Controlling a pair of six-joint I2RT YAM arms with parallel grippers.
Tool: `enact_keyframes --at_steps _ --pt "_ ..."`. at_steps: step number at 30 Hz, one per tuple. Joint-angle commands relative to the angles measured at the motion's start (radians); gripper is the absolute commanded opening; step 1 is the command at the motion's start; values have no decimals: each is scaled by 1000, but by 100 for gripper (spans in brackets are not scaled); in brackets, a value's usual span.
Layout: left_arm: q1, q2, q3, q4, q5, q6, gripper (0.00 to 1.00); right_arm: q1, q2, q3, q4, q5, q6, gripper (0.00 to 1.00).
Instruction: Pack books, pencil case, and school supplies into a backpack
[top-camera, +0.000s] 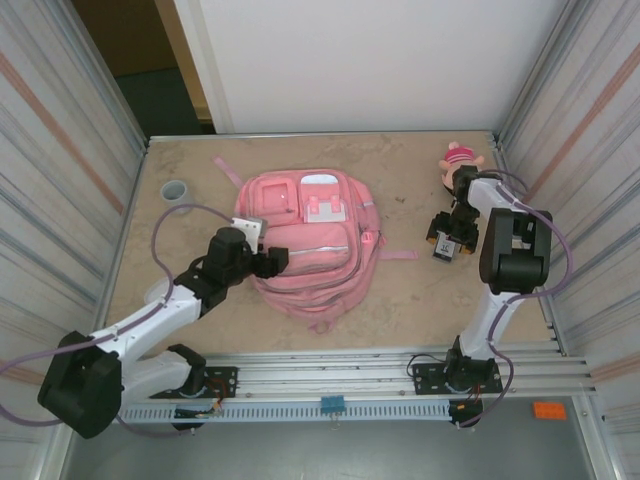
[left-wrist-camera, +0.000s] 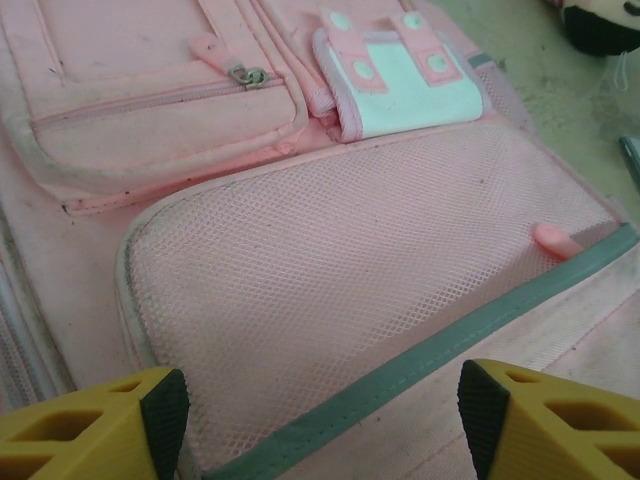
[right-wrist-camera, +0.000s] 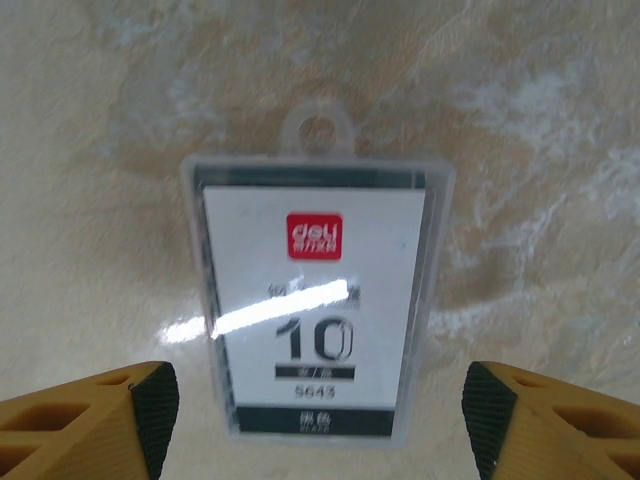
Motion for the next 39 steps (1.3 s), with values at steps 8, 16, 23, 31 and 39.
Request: enact_keyframes --at_steps 8,16,23,31,39 --pt "8 42 71 38 35 16 74 -10 117 10 57 14 -26 63" --pt "9 18 66 13 18 23 74 -11 45 -31 94 -8 -15 50" --pt "10 3 85 -14 40 74 74 -11 -194 -88 96 -53 14 48" --pt "3 9 232 -150 244 474 74 -7 -722 -437 364 -363 149 45" --pt "-127 120 351 -406 324 964 74 36 -1102 -686 604 -560 300 45"
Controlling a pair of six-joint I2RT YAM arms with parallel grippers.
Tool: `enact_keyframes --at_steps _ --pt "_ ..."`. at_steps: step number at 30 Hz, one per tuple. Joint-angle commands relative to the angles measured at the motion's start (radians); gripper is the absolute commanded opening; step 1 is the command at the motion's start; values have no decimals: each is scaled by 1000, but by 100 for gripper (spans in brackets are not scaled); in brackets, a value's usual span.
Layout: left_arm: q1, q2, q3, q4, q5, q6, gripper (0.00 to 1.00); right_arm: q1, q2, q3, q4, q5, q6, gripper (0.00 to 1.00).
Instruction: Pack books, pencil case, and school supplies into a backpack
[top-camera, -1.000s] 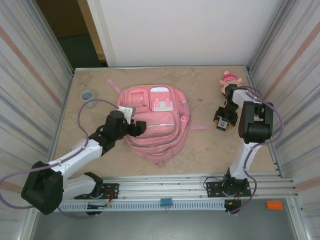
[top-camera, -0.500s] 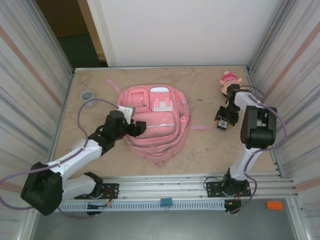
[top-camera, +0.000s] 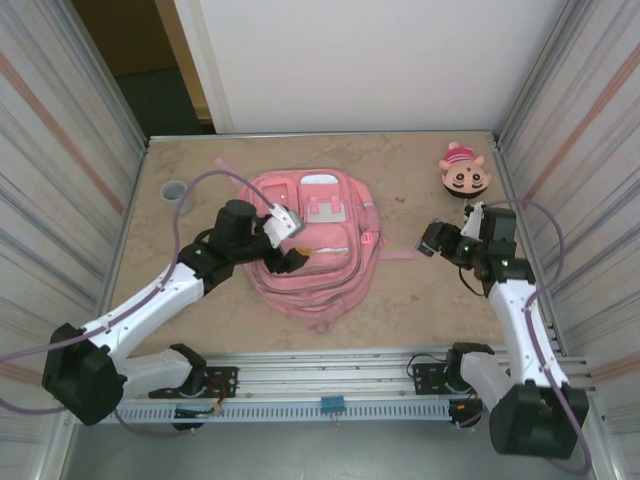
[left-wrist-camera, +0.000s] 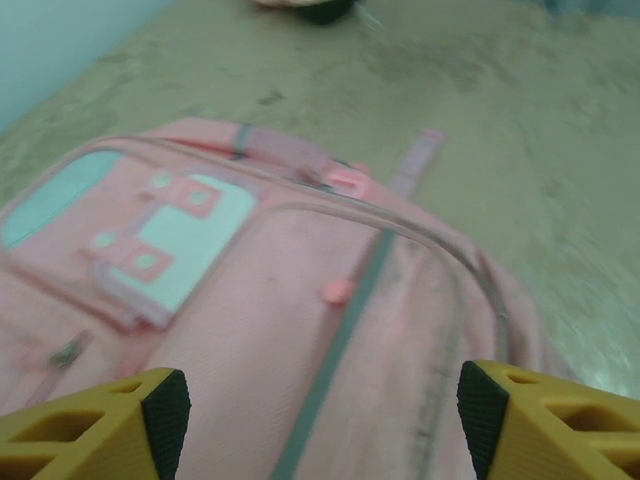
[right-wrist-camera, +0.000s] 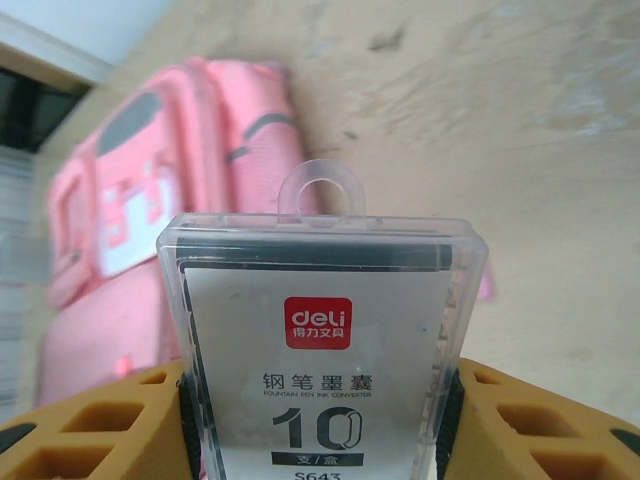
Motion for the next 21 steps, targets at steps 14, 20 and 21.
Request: enact_keyframes --at_steps 14,20,21 --pt "-89 231 80 -100 -267 294 77 131 -155 -79 151 -66 37 45" --pt "-85 164 65 -36 -308 268 66 162 -176 -79 160 -8 18 45" --pt "-82 154 63 -23 -295 264 63 169 -183 -82 168 0 22 45"
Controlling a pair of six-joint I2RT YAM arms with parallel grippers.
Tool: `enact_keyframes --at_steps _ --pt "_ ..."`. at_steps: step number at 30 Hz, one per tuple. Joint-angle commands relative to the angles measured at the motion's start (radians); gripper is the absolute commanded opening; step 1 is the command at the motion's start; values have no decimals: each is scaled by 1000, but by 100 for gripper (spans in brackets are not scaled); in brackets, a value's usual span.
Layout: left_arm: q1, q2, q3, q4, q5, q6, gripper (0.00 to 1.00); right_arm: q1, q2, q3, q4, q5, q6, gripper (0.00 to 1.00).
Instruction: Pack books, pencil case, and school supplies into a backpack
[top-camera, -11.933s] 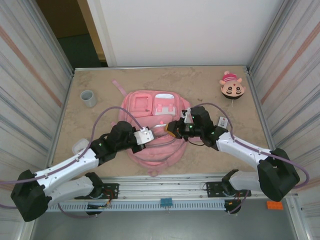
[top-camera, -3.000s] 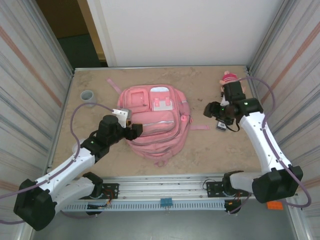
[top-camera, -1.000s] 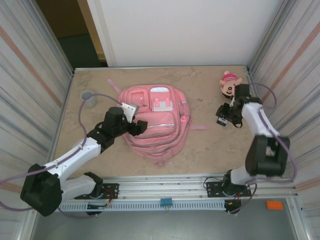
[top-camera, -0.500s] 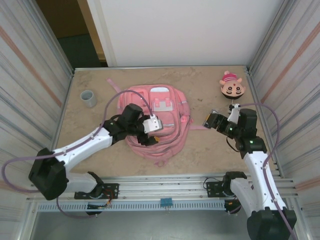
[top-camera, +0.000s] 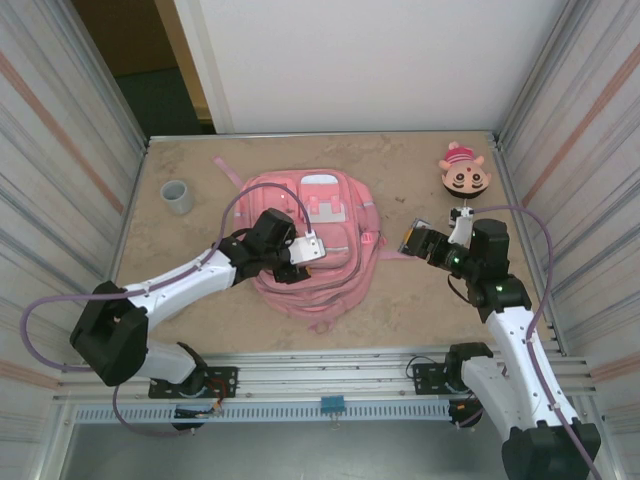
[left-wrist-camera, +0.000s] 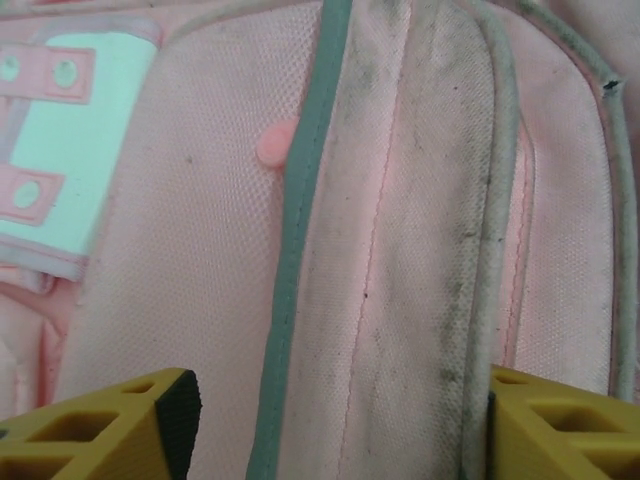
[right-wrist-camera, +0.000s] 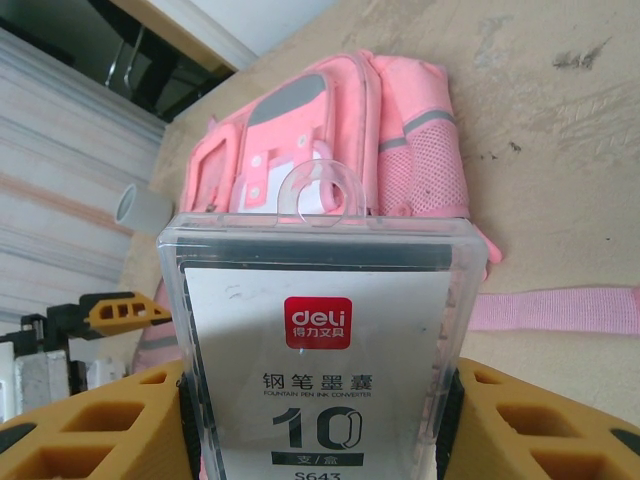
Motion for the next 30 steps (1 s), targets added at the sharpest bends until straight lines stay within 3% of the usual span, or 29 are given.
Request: enact_keyframes --at_steps 1,10,13,19,24,27,30 --pt "10 -62 13 83 -24 -15 59 22 -32 -18 57 30 -14 45" --pt "48 -50 15 137 -48 -57 31 128 -76 -48 142 93 -9 45" --pt "65 -43 9 154 -9 -69 32 163 -67 -42 176 74 -18 45" --pt "64 -4 -10 129 70 -55 46 240 -43 -10 169 130 -80 45" --pt "60 8 -22 124 61 -53 49 252 -25 -11 185 128 -79 45" --pt "59 14 -20 128 19 -50 43 253 -10 -10 181 128 -75 45" --pt "59 -4 0 120 -2 -56 29 256 -3 -7 191 117 -86 44"
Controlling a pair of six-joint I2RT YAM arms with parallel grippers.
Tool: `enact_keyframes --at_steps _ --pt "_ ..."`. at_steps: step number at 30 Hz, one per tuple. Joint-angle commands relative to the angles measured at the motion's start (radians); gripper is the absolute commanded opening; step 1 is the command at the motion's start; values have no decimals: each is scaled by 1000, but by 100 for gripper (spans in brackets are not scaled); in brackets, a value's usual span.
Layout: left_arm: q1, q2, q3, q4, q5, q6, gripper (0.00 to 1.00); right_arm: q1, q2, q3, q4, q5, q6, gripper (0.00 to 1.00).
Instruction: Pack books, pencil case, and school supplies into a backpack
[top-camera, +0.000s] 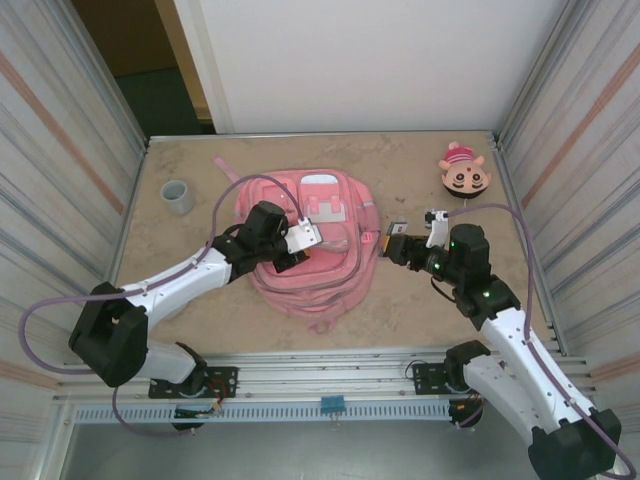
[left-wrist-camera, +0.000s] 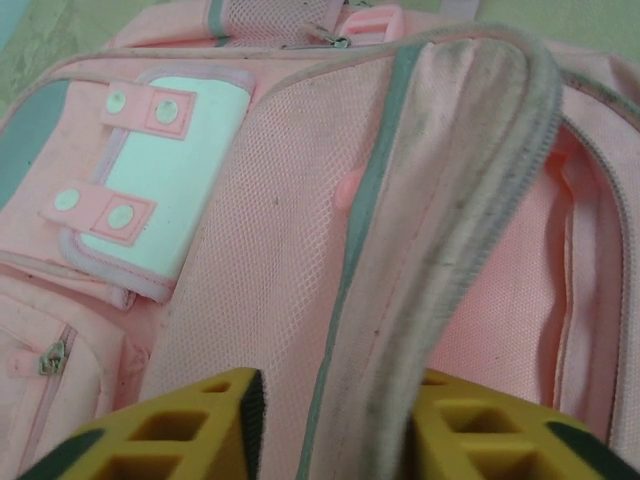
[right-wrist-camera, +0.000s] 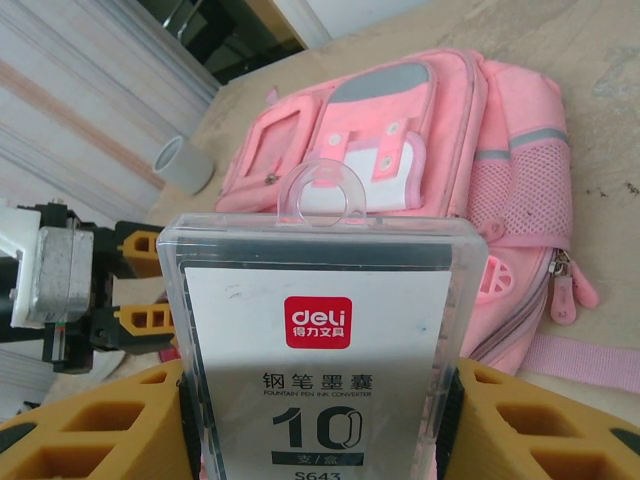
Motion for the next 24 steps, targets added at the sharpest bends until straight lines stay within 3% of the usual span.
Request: enact_keyframes --at_steps 1,9,17,24 --pt "3 -19 19 12 -50 -13 27 14 3 35 49 -3 -43 44" --pt "16 -108 35 80 48 -105 12 137 98 76 127 4 -284 41" --pt "56 -133 41 133 172 -200 11 411 300 187 148 179 -682 38" --pt "136 -137 28 194 292 -320 11 526 424 196 237 323 -841 36"
